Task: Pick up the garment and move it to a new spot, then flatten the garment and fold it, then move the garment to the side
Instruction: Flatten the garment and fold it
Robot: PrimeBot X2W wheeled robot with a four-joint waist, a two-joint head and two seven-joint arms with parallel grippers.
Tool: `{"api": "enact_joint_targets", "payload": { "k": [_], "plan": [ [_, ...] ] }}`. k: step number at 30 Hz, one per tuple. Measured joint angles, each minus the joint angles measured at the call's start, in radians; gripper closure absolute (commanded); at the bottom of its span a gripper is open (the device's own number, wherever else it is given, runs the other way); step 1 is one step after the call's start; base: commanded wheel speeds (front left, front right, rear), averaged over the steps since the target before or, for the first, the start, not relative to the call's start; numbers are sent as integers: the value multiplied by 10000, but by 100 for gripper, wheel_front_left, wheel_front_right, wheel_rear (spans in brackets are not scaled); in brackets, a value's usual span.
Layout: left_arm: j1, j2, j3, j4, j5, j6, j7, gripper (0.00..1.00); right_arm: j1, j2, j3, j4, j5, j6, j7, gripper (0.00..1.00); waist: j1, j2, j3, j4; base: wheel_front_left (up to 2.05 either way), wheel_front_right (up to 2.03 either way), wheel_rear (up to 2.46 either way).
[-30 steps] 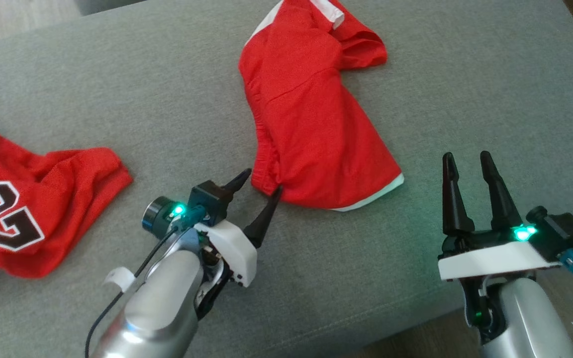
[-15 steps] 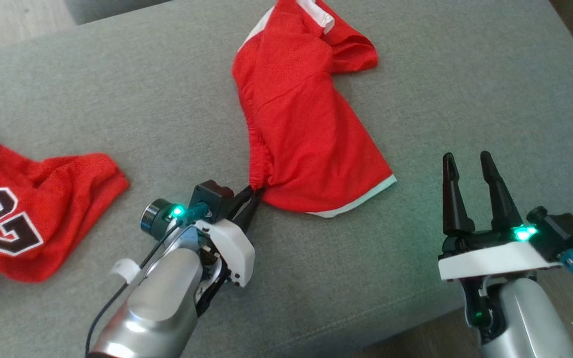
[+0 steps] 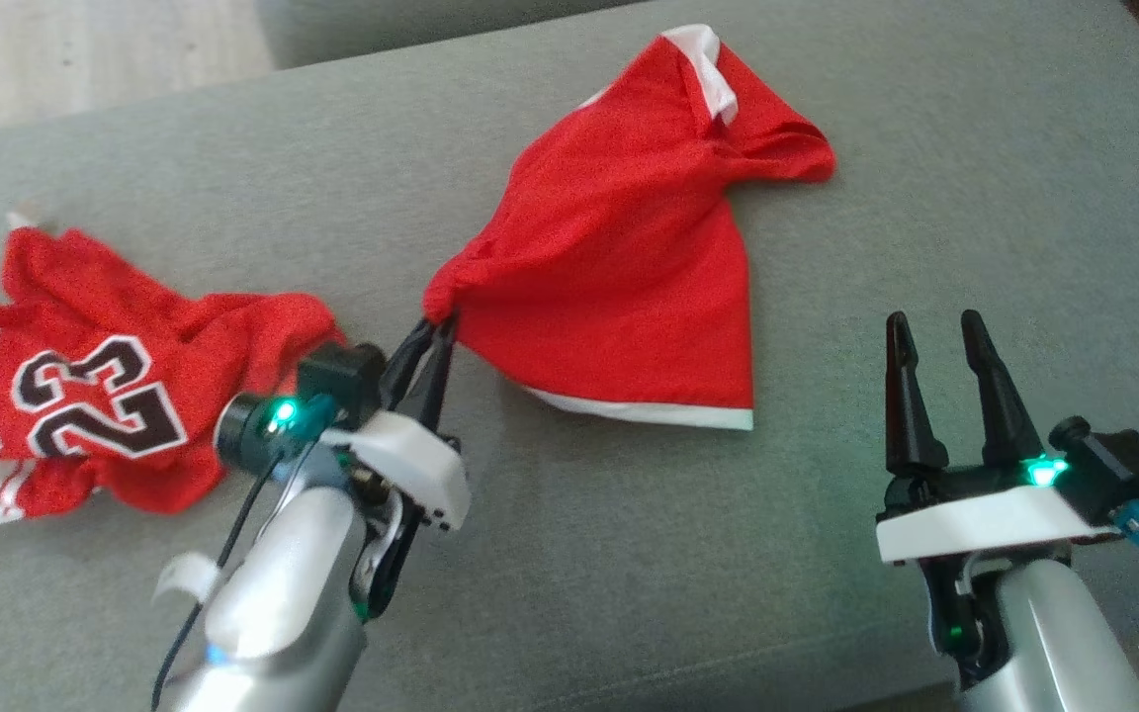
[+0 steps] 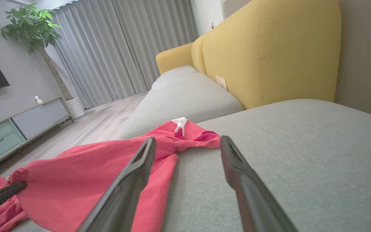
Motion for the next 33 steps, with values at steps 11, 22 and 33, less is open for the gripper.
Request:
{"api": "enact_joint_targets", "payload": {
  "k": [11,22,33],
  "plan": [
    [1431,146,629,-500,272,803,0,100,217,0,79,238,-84,0,0,0,0,0,-454,821,0,0,0],
    [2197,115,888,-531,520,959,0,84,227,0,138,435,-169,0,0,0,0,0,-789,1177,0,0,0],
    [2355,-119,1139,-1875,744,959,0,0,458,0,167,1072,-337,0,0,0,0,0,-910,1654,0,0,0]
  ]
}}
